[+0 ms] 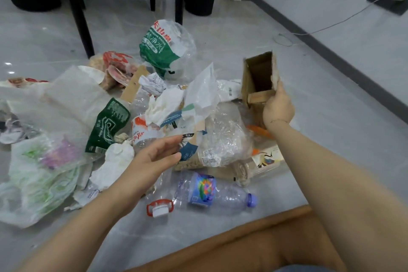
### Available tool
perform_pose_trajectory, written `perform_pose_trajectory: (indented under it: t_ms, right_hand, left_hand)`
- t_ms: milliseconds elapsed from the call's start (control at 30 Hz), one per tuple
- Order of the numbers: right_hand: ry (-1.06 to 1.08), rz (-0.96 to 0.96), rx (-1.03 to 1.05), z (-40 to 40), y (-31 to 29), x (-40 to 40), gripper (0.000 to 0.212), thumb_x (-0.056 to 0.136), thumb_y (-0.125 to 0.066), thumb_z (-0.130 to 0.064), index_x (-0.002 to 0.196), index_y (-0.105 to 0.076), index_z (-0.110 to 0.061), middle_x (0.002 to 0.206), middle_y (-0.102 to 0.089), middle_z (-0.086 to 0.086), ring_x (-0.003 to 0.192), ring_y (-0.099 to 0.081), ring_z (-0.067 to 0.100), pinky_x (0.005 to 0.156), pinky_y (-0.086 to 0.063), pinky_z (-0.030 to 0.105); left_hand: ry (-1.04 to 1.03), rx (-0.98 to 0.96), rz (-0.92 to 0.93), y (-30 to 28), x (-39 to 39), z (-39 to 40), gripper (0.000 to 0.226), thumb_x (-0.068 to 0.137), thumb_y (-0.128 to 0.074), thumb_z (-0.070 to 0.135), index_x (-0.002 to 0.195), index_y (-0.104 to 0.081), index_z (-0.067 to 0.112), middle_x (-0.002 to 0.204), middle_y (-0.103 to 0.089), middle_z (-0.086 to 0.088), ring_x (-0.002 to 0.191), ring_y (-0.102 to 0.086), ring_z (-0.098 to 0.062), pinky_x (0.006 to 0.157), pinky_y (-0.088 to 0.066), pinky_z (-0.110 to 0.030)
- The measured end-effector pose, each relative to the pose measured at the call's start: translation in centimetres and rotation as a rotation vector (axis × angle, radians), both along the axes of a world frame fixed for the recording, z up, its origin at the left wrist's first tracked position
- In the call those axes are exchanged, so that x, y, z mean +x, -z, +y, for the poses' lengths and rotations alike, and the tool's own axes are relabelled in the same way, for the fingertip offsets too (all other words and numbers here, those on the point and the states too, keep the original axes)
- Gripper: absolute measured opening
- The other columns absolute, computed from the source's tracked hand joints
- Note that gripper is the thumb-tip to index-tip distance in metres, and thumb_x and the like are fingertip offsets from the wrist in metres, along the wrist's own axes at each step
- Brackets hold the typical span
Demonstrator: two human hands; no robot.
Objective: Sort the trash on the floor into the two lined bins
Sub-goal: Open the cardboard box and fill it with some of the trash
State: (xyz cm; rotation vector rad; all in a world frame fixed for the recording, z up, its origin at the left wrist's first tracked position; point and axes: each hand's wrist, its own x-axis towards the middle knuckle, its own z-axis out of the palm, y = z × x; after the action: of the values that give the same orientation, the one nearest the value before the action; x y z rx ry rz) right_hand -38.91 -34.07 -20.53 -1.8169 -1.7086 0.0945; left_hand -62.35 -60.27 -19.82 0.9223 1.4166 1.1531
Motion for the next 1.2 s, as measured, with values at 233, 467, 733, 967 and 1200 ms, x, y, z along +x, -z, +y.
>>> perform_pose_trajectory:
  t_ms: [233, 467, 733, 967, 1200]
  right_hand:
    - [0.098, 0.219, 0.148, -4.6, -6.0, 2.2, 0.038, 0.100, -0.032, -0.012, 0.132, -0.052, -0.019, 0.112, -0.066, 0.010, 0.098, -0.060, 0.031, 0.074, -0.043, 0.032]
    - [0.031, 0.898, 0.185, -11.7, -9.3, 3.1, 0.030, 0.098, -0.044, -0.025, 0.123, -0.058, -0.014, 0.112, -0.066, 0.003, 0.103, -0.063, 0.019, 0.094, -0.051, 0.039]
    - [-0.128, 1.212, 0.006, -21.4, -9.9, 0.9, 0.018, 0.099, -0.049, -0.023, 0.104, -0.061, -0.010, 0.094, -0.069, 0.005, 0.084, -0.067, 0.012, 0.070, -0.058, 0.029]
    - [-0.321, 1.282, -0.090, -25.2, -10.3, -0.8, 0.016, 0.098, -0.047, -0.012, 0.094, -0.063, -0.011, 0.077, -0.067, 0.000, 0.067, -0.063, 0.009, 0.062, -0.056, 0.029]
    - [-0.458, 1.271, -0.261, -26.7, -9.1, -1.6, 0.014, 0.096, -0.050, -0.008, 0.094, -0.064, -0.007, 0.066, -0.067, -0.001, 0.060, -0.063, 0.010, 0.054, -0.052, 0.023]
  left_hand:
    - [-0.012, 0.013, 0.039, -1.5, 0.9, -1.0, 0.039, 0.093, -0.059, 0.012, 0.126, -0.059, 0.032, 0.127, -0.058, 0.021, 0.121, -0.050, 0.004, 0.092, -0.040, -0.015]
    - [-0.066, 0.048, 0.077, -3.5, 1.6, -2.3, 0.038, 0.093, -0.058, 0.008, 0.124, -0.061, 0.030, 0.132, -0.054, 0.013, 0.126, -0.043, -0.003, 0.096, -0.032, -0.023]
    - [-0.131, 0.132, 0.067, -6.6, -0.3, -4.7, 0.033, 0.095, -0.057, 0.013, 0.120, -0.061, 0.033, 0.126, -0.061, 0.014, 0.121, -0.054, -0.006, 0.102, -0.043, -0.032]
    - [-0.230, 0.129, -0.149, -9.3, -2.2, -7.0, 0.029, 0.097, -0.052, 0.009, 0.123, -0.060, 0.019, 0.121, -0.067, 0.001, 0.112, -0.064, -0.016, 0.099, -0.048, -0.042]
    - [-0.373, 0.182, -0.140, -10.3, -3.2, -9.7, 0.027, 0.097, -0.050, 0.009, 0.121, -0.060, 0.020, 0.122, -0.065, 0.002, 0.114, -0.061, -0.013, 0.095, -0.050, -0.036]
